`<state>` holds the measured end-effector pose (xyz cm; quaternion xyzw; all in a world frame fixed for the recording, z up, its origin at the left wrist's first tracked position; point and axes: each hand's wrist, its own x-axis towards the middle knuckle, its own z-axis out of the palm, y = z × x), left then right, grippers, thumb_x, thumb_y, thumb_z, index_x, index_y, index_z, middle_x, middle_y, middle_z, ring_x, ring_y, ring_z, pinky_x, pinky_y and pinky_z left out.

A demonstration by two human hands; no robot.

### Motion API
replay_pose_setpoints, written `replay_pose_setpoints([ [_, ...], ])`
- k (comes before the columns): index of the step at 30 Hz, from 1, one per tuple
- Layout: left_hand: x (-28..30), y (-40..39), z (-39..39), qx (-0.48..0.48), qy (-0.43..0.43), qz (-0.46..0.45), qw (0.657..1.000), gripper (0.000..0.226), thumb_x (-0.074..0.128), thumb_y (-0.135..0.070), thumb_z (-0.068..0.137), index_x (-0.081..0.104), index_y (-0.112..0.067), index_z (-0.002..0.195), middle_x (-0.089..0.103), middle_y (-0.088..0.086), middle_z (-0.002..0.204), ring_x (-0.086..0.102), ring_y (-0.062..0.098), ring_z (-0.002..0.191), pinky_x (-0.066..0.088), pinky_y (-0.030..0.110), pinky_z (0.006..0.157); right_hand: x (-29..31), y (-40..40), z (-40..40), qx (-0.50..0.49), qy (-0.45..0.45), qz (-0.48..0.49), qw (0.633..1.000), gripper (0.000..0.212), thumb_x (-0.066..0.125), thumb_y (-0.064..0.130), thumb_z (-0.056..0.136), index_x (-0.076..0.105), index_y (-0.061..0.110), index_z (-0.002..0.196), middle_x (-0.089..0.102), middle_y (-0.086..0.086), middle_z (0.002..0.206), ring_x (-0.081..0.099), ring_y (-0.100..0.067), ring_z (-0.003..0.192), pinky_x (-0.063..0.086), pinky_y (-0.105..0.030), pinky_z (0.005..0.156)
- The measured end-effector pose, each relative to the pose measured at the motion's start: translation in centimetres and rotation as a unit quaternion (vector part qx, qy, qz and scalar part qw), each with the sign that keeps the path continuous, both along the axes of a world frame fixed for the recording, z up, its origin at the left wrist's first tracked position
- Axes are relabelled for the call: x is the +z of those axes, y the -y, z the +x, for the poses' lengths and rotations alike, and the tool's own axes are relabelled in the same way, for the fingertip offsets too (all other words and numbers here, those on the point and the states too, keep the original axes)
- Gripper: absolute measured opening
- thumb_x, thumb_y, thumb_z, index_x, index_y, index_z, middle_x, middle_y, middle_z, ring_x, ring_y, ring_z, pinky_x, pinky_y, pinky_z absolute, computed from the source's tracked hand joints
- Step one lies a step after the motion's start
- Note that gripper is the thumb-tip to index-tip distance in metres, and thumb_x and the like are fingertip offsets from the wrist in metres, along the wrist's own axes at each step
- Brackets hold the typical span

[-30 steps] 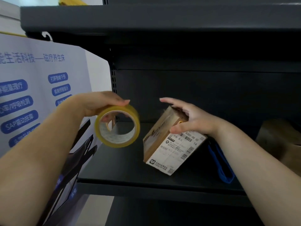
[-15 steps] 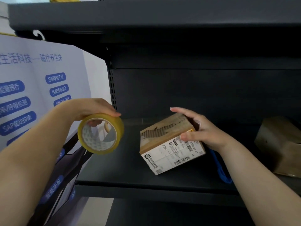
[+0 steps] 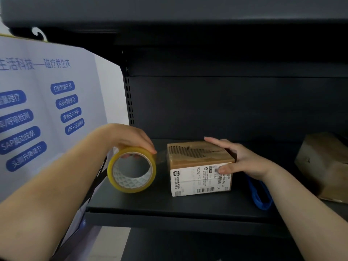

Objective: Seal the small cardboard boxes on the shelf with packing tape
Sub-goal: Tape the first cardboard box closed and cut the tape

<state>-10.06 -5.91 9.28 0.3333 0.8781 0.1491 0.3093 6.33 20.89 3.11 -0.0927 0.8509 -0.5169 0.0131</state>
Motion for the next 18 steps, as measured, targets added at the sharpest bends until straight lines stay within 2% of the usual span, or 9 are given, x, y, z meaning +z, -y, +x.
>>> replay_pose_setpoints([
  [2,-0.5,-0.4,0.3,-0.014,0.010,0.001,1.000,0.020,0.059,-0.033,0.087,0.073,-0.020,0.092,0.066,-0.009,0.065,0.063,0.003,0.061,0.054,0.025,0.064,0.3,-0.1,0.0,0.004,0.021,0.017,1.000,0.088,0.081,0.035,0.053,0.044,0.043,0.132,0.044,0.002,0.131,0.049,-0.008,0.118,0.043,-0.028,0.098],
  [4,-0.8,-0.9,0.6,-0.026,-0.005,0.007,1.000,0.014,0.059,-0.033,0.086,0.072,-0.035,0.081,0.068,-0.015,0.070,0.064,0.000,0.070,0.052,0.031,0.078,1.2,-0.3,0.0,0.003,0.050,0.070,0.996,0.087,0.086,0.029,0.058,0.044,0.041,0.133,0.041,0.006,0.135,0.043,-0.011,0.125,0.037,-0.031,0.106],
  [6,-1.0,-1.2,1.1,-0.045,-0.028,0.010,0.999,0.023,0.057,-0.031,0.086,0.070,-0.045,0.073,0.065,-0.026,0.064,0.062,-0.009,0.064,0.045,0.023,0.073,2.8,-0.1,0.1,-0.009,0.080,0.160,0.984,0.079,0.077,0.040,0.062,0.041,0.045,0.132,0.032,0.009,0.144,0.032,-0.011,0.132,0.024,-0.030,0.111],
  [8,-1.3,-1.4,1.4,-0.054,-0.030,0.009,0.998,0.026,0.056,-0.028,0.086,0.069,-0.047,0.074,0.065,-0.027,0.065,0.062,-0.009,0.062,0.045,0.020,0.066,4.7,1.2,0.3,-0.068,0.105,0.247,0.961,0.067,0.054,0.070,0.060,0.045,0.052,0.125,0.019,0.009,0.153,0.019,-0.013,0.139,0.011,-0.036,0.114],
  [9,-1.5,-1.3,1.4,-0.055,-0.027,0.013,0.998,0.025,0.056,-0.027,0.087,0.069,-0.047,0.077,0.066,-0.025,0.070,0.064,-0.006,0.066,0.046,0.019,0.067,5.3,2.1,0.1,-0.100,0.118,0.283,0.947,0.072,0.036,0.082,0.056,0.049,0.053,0.121,0.014,0.008,0.156,0.013,-0.016,0.142,0.004,-0.044,0.115],
  [11,-1.6,-1.0,1.6,-0.065,-0.021,0.027,0.997,0.023,0.056,-0.025,0.088,0.068,-0.045,0.087,0.067,-0.023,0.084,0.065,0.000,0.079,0.046,0.020,0.072,5.4,4.3,-1.0,-0.146,0.136,0.390,0.899,0.104,0.006,0.090,0.050,0.044,0.041,0.133,0.009,0.002,0.158,0.007,-0.022,0.144,-0.005,-0.057,0.111],
  [12,-1.5,-0.8,1.6,-0.066,-0.007,0.040,0.997,0.022,0.056,-0.024,0.089,0.068,-0.042,0.092,0.068,-0.021,0.089,0.066,0.002,0.083,0.047,0.020,0.074,4.9,5.4,-1.8,-0.161,0.154,0.438,0.871,0.112,-0.001,0.089,0.053,0.034,0.030,0.142,0.007,-0.003,0.158,0.005,-0.025,0.144,-0.006,-0.060,0.109],
  [15,-1.5,0.0,1.7,-0.051,0.078,0.101,0.990,0.019,0.057,-0.014,0.089,0.068,-0.024,0.101,0.074,-0.008,0.095,0.069,0.010,0.087,0.052,0.020,0.072,2.7,7.5,-3.7,-0.215,0.165,0.473,0.838,0.108,0.008,0.086,0.070,0.004,0.011,0.148,-0.004,-0.009,0.158,-0.001,-0.028,0.144,-0.007,-0.063,0.107],
  [18,-1.8,0.7,2.0,-0.021,0.149,0.166,0.975,0.030,0.064,-0.018,0.078,0.059,-0.015,0.108,0.074,0.002,0.097,0.069,0.016,0.087,0.054,0.025,0.073,2.6,6.1,-4.6,-0.207,0.126,0.464,0.852,0.105,0.018,0.086,0.070,0.002,0.018,0.149,-0.002,-0.004,0.158,-0.003,-0.023,0.144,-0.012,-0.063,0.106],
])
